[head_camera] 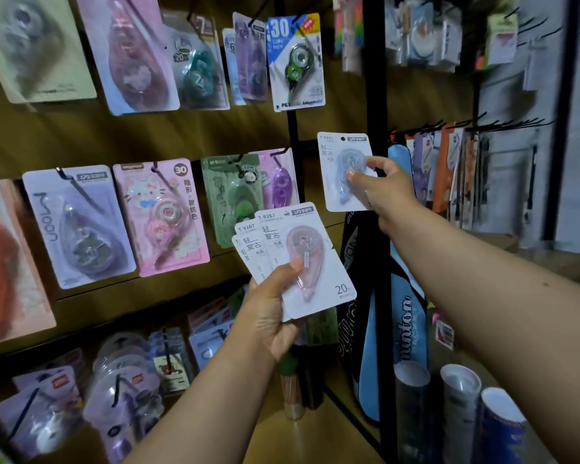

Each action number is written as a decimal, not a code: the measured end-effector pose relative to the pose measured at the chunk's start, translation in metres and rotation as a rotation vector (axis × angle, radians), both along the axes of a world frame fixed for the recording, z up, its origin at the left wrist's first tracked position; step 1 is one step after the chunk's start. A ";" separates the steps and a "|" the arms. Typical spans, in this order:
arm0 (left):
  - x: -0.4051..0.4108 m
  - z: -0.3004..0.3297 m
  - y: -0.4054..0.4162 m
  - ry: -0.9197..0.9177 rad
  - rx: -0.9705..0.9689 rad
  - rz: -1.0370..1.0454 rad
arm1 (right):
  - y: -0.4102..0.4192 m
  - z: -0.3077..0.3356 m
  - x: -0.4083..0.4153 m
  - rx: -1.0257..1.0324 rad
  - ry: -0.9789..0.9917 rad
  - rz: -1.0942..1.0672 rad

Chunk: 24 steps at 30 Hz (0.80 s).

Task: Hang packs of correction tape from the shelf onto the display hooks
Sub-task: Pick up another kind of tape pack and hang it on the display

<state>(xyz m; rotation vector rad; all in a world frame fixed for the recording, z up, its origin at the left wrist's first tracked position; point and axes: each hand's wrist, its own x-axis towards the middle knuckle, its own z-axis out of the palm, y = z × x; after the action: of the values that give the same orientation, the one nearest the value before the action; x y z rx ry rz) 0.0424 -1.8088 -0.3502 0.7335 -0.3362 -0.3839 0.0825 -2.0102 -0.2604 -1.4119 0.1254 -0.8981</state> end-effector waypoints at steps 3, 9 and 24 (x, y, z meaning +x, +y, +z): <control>0.004 -0.002 -0.002 0.015 -0.010 0.001 | -0.002 -0.001 0.009 0.013 0.007 0.004; 0.003 -0.004 -0.004 0.034 -0.050 -0.041 | 0.000 0.005 0.013 0.016 -0.024 0.028; -0.002 -0.004 -0.002 0.034 -0.047 -0.050 | 0.010 0.010 0.019 -0.076 0.129 0.063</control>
<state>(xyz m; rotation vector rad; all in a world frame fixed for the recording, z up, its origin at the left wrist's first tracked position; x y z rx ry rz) 0.0409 -1.8112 -0.3544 0.6730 -0.3311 -0.4338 0.1014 -2.0005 -0.2501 -1.5370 0.1444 -0.7672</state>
